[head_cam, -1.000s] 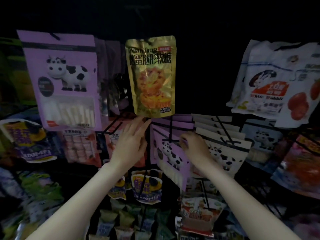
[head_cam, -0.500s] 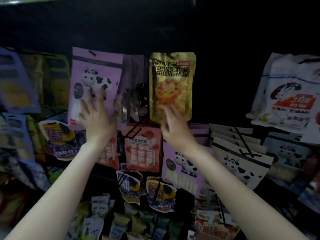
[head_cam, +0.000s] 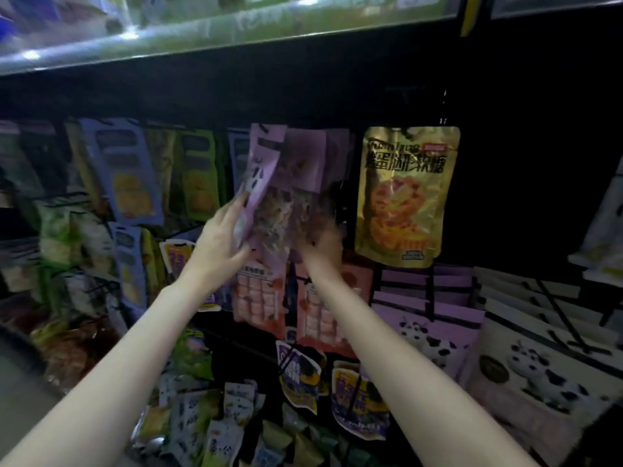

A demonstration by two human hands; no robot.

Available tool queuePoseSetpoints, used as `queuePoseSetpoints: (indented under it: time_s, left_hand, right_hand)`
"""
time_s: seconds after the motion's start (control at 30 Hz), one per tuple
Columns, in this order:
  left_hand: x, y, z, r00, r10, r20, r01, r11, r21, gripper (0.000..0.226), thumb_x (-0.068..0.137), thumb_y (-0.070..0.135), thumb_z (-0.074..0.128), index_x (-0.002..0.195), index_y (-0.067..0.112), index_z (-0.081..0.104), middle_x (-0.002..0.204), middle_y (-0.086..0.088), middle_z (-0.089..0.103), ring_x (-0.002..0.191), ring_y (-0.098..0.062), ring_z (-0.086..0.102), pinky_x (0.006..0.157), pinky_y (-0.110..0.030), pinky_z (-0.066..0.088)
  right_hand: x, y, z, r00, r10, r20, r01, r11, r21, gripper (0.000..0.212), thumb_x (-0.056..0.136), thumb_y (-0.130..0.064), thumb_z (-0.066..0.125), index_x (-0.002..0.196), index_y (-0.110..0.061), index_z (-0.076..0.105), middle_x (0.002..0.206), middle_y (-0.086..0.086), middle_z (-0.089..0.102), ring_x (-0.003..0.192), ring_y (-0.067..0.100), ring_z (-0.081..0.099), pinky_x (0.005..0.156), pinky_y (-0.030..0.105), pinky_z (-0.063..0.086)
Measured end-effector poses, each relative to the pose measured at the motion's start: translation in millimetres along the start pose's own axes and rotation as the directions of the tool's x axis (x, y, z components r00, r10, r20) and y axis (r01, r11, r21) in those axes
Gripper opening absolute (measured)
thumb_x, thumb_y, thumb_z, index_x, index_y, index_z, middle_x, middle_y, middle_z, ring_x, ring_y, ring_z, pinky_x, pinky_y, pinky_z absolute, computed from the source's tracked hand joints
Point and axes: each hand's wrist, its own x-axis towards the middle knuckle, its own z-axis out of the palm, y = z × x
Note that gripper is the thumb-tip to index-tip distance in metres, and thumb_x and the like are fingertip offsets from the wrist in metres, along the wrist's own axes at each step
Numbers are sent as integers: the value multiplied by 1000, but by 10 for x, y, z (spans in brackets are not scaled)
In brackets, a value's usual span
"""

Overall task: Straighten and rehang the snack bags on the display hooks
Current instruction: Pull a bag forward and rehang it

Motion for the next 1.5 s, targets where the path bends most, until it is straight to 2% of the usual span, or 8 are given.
queuePoseSetpoints:
  time_s: [0.13,0.23,0.37,0.53,0.77,1.13,1.3,1.5]
  left_hand:
    - [-97,-13,174,991,44,126,-59,991,117,71,80,55,40,145,31,24,151,-1,26,137,-26,26,105,-47,26]
    - [-136,-96,227,997,25,76,-32,995,98,71,80,57,33,144,28,29,150,1,29,136,-23,27,106,-46,24]
    - [-65,-230,110,978,-170,-120,162,984,-68,72,90,35,56,147,17,17,154,-9,15,142,-25,12,112,-45,18]
    - [147,-305,-70,876,-455,164,473,738,-481,80,86,31,64,147,14,15,136,-1,43,127,-21,42,92,-29,38]
    - [267,-368,-24,901,-364,235,433,740,-515,82,82,32,68,146,16,20,139,-2,41,119,-17,45,90,-29,43]
    - [348,-366,-390,963,-257,84,238,661,-711,108,61,61,74,147,27,18,148,1,36,132,-16,39,106,-42,37]
    - [449,-39,-593,964,-245,-108,-1,399,-917,72,80,23,70,138,18,29,121,-4,59,105,-18,63,80,-33,54]
    - [49,482,-308,991,133,13,-61,534,-843,64,79,2,67,129,26,36,121,-1,56,104,-7,62,76,-20,52]
  right_hand:
    - [-57,-298,-88,906,-402,-136,411,911,44,37,89,-20,62,121,-8,49,114,2,47,102,15,53,89,26,47]
    - [22,-504,-114,941,-307,142,288,947,138,47,89,-22,63,129,-9,41,109,-2,53,92,3,54,75,9,46]
    - [160,-601,-54,939,-318,-130,313,948,-59,49,85,-23,67,123,-5,42,121,8,44,108,17,47,84,16,36]
    - [301,-646,-8,972,-205,-112,186,970,-157,44,87,-23,63,124,-3,48,127,14,46,118,28,46,91,28,40]
    - [100,-789,25,910,-360,-207,330,929,-169,27,88,-14,62,111,-5,50,109,3,43,91,8,41,71,10,27]
    - [19,-1315,-408,877,-466,120,472,881,-25,12,88,-6,62,95,2,67,91,11,68,84,20,66,81,33,55]
    - [-52,-1558,-737,889,-374,265,398,917,-42,15,89,-8,60,102,-1,62,97,11,68,87,21,67,71,31,58]
    - [-499,-963,-1443,944,-162,287,212,966,-150,44,82,-5,67,116,-26,47,107,-2,63,93,9,65,72,25,56]
